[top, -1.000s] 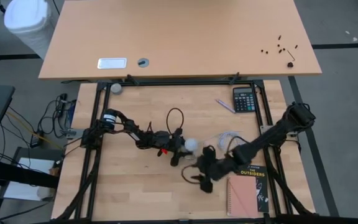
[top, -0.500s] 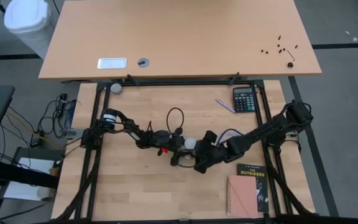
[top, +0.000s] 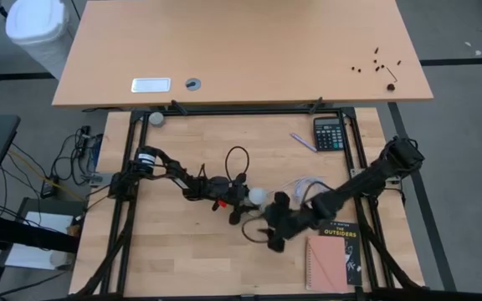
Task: Screw lightbulb
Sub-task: Insert the light bulb into the lamp
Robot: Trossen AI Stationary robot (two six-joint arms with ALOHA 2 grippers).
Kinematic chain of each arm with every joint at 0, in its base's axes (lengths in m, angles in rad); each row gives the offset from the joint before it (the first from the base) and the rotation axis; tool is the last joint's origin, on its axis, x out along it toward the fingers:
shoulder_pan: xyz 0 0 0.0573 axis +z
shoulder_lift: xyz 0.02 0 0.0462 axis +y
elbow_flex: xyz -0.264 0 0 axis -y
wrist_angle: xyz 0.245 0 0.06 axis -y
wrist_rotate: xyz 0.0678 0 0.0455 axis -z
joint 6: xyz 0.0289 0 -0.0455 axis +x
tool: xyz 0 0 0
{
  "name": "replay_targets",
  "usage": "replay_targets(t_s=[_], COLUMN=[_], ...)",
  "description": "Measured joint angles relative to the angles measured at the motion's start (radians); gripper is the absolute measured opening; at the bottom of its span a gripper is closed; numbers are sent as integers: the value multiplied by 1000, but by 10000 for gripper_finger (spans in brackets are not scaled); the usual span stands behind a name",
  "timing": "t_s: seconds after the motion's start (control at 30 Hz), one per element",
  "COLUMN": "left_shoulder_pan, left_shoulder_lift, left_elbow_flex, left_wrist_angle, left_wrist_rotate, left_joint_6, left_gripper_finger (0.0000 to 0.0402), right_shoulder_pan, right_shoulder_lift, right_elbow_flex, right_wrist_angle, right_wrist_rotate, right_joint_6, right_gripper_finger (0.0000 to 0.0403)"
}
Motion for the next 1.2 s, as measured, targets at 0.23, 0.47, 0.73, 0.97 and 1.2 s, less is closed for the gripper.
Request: replay_targets(t_s=[0.23,0.47,0.73,0.97,1.2], left_shoulder_pan=[0,2,0,2,2], left_shoulder_lift=[0,0,0,0,0], left_elbow_flex=[0,0,0,1,1], left_wrist_angle=[-2,-2,-2,-2,1], left_wrist_rotate=[2,13,39,19,26], left_joint_6=[1,2,14,2,2], left_gripper_finger=[198,198,198,198,198], right_shoulder_pan=[-8,-118,-96,18,-54], right_shoulder_lift=[0,1,-3,-23,-29], right_elbow_flex=[-2,-2,-4,15,13], right_wrist_angle=[-126,-104,-49,-40,-171], right_wrist_rotate=[103,111,-2,-83,35], right_joint_6=[66,-34,-36,-2,13], right_gripper_finger=[247,247,247,246,240])
